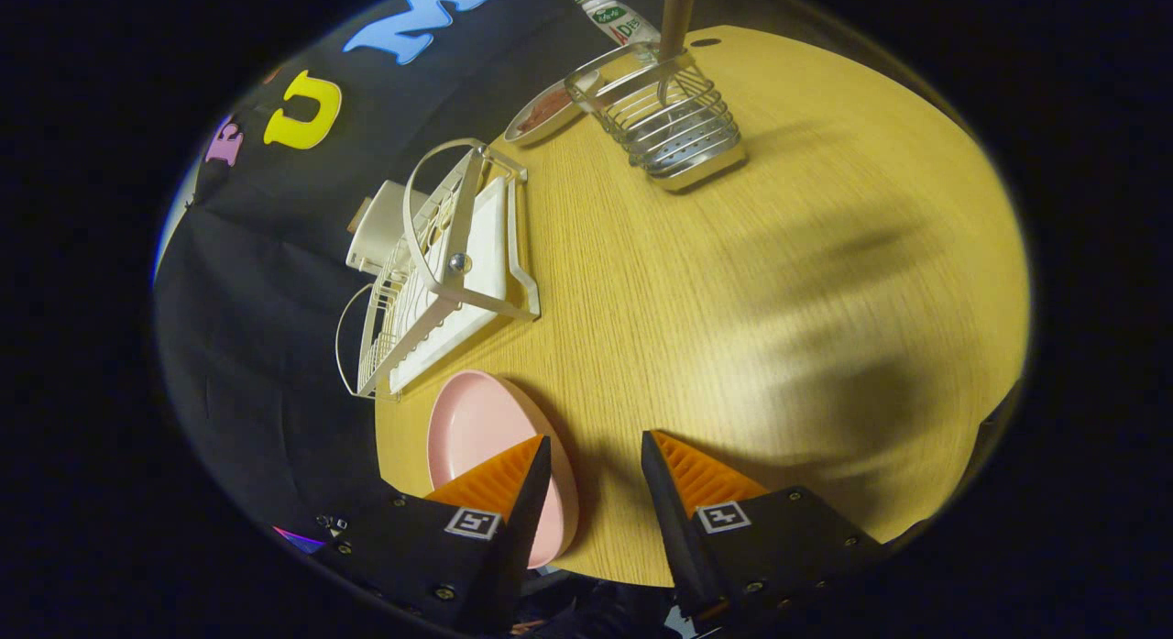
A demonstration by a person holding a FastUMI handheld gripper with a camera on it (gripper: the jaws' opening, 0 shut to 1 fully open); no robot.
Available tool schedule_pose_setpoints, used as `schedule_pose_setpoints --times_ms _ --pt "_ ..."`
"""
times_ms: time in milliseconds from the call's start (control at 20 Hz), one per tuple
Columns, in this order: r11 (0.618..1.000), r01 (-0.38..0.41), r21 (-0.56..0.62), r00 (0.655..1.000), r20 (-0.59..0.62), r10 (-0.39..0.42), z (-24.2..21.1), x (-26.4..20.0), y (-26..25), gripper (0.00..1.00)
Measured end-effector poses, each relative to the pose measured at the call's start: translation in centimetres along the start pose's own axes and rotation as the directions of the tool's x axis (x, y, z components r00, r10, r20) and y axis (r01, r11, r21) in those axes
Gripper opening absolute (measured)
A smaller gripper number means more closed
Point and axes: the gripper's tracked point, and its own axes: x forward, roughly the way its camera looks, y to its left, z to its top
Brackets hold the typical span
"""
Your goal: Take the plate from the dish rack, then take the spoon from the basket and place it into the plate.
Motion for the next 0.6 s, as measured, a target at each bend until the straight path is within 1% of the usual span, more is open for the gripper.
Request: schedule_pose_setpoints --times_ms 100,200,250,400,600 --pt "1.000 0.013 -0.009 0.997 0.076 -0.012 2.1 -1.4 -0.3 0.63" --pt "0.998 0.048 -0.032 0.983 0.178 -0.042 5.0 -2.9 -0.9 0.63" --pt "0.997 0.073 -0.038 0.970 0.235 -0.062 6.5 -3.6 -1.3 0.63" --pt "0.992 0.128 -0.017 0.913 0.394 -0.111 11.4 -6.3 -1.9 0.63" --pt "0.987 0.162 0.002 0.845 0.516 -0.140 15.9 -8.6 -2.3 0.63"
